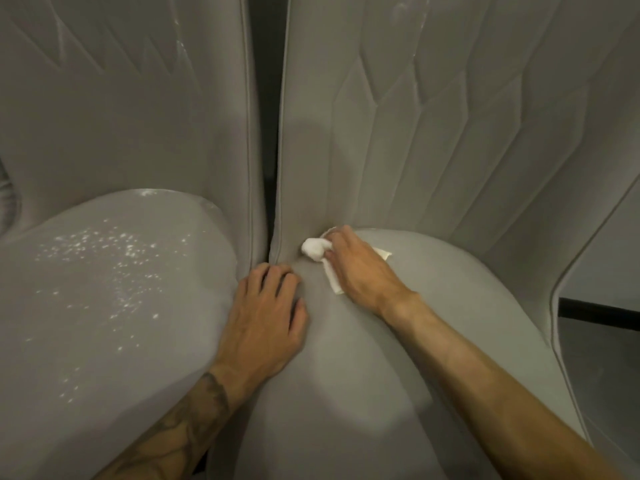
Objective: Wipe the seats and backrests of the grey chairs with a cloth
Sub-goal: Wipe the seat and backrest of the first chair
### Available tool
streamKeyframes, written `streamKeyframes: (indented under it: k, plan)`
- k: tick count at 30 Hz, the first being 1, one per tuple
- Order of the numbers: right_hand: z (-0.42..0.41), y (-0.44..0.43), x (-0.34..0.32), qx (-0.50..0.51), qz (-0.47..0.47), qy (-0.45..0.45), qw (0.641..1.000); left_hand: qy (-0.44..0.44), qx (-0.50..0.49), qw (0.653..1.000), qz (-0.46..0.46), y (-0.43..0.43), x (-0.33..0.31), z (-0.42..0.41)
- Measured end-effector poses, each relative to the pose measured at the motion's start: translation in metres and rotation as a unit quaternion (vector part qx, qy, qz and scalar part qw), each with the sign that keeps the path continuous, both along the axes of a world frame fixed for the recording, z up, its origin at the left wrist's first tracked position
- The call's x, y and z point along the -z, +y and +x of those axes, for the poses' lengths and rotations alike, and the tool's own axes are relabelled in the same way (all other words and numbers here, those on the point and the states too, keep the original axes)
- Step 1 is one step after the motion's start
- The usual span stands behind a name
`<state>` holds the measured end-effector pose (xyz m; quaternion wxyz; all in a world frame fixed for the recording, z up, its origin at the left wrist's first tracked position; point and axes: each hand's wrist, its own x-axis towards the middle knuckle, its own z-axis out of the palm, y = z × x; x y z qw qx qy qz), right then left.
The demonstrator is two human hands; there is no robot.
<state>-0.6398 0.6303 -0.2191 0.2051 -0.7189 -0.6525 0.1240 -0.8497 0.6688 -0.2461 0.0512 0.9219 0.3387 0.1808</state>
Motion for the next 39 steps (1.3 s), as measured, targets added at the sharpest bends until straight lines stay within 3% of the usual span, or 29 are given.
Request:
streamKeyframes:
  k: [5,8,12,17,22,24,27,31,35,39]
  plan:
    - [0.048,-0.025,0.005,0.158,-0.003,-0.041,0.987,-0.007,0.003,1.0,0.01,0.001,0.001,-0.002]
    - [0.034,-0.015,0.008,0.237,0.014,-0.021,0.971,-0.01,0.004,1.0,0.011,0.0,0.0,0.0]
    - [-0.02,0.014,0.005,0.181,0.047,-0.005,0.982,-0.005,0.005,1.0,0.001,0.0,-0.002,0.002]
    - [-0.032,0.004,0.004,0.03,0.022,0.036,0.999,-0.021,0.006,1.0,-0.01,-0.002,-0.005,0.0]
    - [-0.033,-0.006,-0.01,-0.051,-0.045,0.127,0.99,-0.081,-0.003,0.996,-0.036,-0.007,-0.01,-0.001]
    - [-0.027,-0.011,-0.014,0.002,-0.038,0.234,0.971,-0.075,-0.002,0.997,-0.035,-0.006,-0.013,-0.002]
    - [-0.012,-0.018,-0.02,0.15,0.086,0.36,0.917,-0.058,0.007,0.998,-0.017,-0.003,-0.02,0.0]
    - [0.013,-0.023,-0.036,0.252,0.248,0.283,0.892,-0.078,0.01,0.996,0.042,0.02,-0.043,0.026]
    - [0.044,-0.02,-0.071,0.267,0.36,0.168,0.878,-0.108,0.045,0.981,0.152,0.057,-0.082,0.073]
    - [0.089,-0.016,-0.12,0.288,0.467,0.051,0.835,-0.132,0.04,0.965,0.224,0.086,-0.123,0.11]
